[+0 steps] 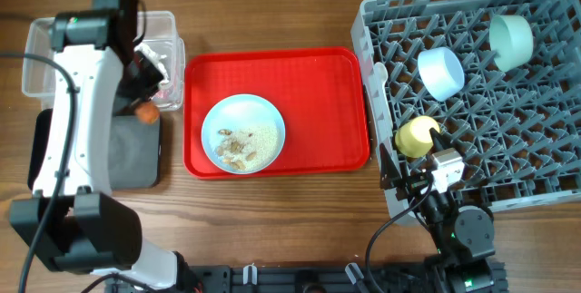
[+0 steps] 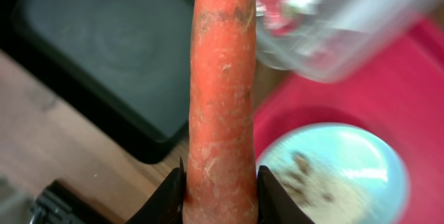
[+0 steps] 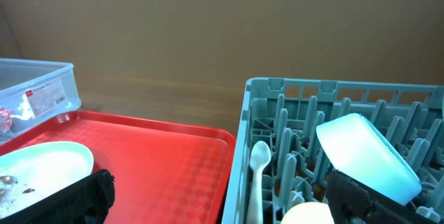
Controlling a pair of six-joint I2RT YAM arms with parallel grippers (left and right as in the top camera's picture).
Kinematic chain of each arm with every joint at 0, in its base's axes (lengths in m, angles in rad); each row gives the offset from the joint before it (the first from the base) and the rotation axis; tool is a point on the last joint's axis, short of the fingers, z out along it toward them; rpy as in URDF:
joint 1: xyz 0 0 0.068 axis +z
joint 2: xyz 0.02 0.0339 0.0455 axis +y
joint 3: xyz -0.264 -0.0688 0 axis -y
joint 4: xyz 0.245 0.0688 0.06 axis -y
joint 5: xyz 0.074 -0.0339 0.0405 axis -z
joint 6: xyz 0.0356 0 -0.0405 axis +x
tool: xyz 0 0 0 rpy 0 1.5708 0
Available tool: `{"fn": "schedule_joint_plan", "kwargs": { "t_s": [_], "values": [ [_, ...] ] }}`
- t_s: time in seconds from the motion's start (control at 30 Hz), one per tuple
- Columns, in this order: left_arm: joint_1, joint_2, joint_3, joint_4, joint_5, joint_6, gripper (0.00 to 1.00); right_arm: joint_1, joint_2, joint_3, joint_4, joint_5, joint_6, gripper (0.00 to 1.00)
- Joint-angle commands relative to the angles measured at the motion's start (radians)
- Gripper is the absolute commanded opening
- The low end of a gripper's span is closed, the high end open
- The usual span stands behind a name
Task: Sort waste into correct bins and load items into the dishwasher rack
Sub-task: 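Carry the carrot with the left gripper onto the black tray, then grasp the white plate's rim with the left gripper and lift it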
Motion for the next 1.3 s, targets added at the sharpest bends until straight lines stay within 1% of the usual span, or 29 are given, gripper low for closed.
{"fn": "schedule_joint_plan", "kwargs": {
  "t_s": [0.0, 0.1, 0.17, 0.27, 0.3, 0.4, 0.43, 0.47, 0.5, 0.53, 0.57, 0.7, 0.77, 0.87, 0.93, 1.0, 1.07, 1.17, 1.23, 1.27],
  "values": [
    [0.111, 0.003, -0.147, 0.067, -0.038, -0.086, 0.15, -0.005, -0.013, -0.002, 0.004, 0.010, -0.010, 1.00],
    [0.188, 0.004, -0.250, 0.154, -0.016, -0.116, 0.19, -0.005, -0.013, -0.002, 0.004, 0.010, -0.010, 1.00],
    [0.240, 0.004, -0.323, 0.222, 0.015, -0.138, 0.19, -0.005, -0.013, -0.002, 0.004, 0.010, -0.010, 1.00],
    [0.302, 0.005, -0.427, 0.323, 0.087, -0.138, 0.19, -0.005, -0.013, -0.002, 0.004, 0.010, -0.010, 1.00],
    [0.318, 0.005, -0.456, 0.349, 0.105, -0.138, 0.22, -0.005, -0.013, -0.002, 0.004, 0.010, -0.010, 1.00],
    [0.349, 0.005, -0.500, 0.377, 0.177, -0.137, 0.33, -0.005, -0.013, -0.002, 0.004, 0.010, -0.010, 1.00],
    [0.356, 0.005, -0.499, 0.378, 0.212, -0.137, 0.50, -0.005, -0.013, -0.002, 0.004, 0.010, -0.010, 1.00],
    [0.357, 0.004, -0.496, 0.378, 0.235, -0.136, 0.58, -0.005, -0.013, -0.002, 0.004, 0.010, -0.010, 1.00],
    [0.358, -0.001, -0.485, 0.374, 0.283, -0.126, 0.60, -0.005, -0.013, -0.002, 0.004, 0.010, -0.010, 1.00],
    [0.342, -0.017, -0.457, 0.370, 0.369, -0.074, 0.64, -0.005, -0.013, -0.002, 0.004, 0.010, -0.010, 1.00],
    [0.307, -0.041, -0.435, 0.363, 0.400, -0.051, 0.64, -0.005, -0.013, -0.002, 0.004, 0.010, -0.010, 1.00],
    [0.172, -0.105, -0.407, 0.368, 0.396, -0.024, 0.64, -0.005, -0.013, -0.002, 0.004, 0.010, -0.010, 1.00],
    [0.071, -0.130, -0.407, 0.386, 0.370, -0.017, 0.65, -0.005, -0.013, -0.002, 0.004, 0.010, -0.010, 1.00],
    [-0.083, -0.135, -0.407, 0.426, 0.333, 0.034, 0.66, -0.005, -0.013, -0.002, 0.004, 0.010, -0.010, 1.00],
    [-0.206, -0.127, -0.407, 0.468, 0.323, 0.087, 0.64, -0.005, -0.013, -0.002, 0.004, 0.010, -0.010, 1.00],
    [-0.304, -0.118, -0.407, 0.501, 0.319, 0.139, 0.57, -0.005, -0.013, -0.002, 0.004, 0.010, -0.010, 1.00],
    [-0.414, -0.103, -0.407, 0.533, 0.286, 0.175, 0.52, -0.005, -0.013, -0.002, 0.004, 0.010, -0.010, 1.00],
    [-0.559, -0.069, -0.407, 0.558, 0.172, 0.180, 0.36, -0.005, -0.013, -0.002, 0.004, 0.010, -0.010, 1.00],
    [-0.667, -0.021, -0.407, 0.578, 0.072, 0.180, 0.33, -0.005, -0.013, -0.002, 0.004, 0.010, -0.010, 1.00],
    [-0.692, -0.006, -0.407, 0.585, 0.048, 0.183, 0.31, -0.005, -0.013, -0.002, 0.004, 0.010, -0.010, 1.00]
  ]
}}
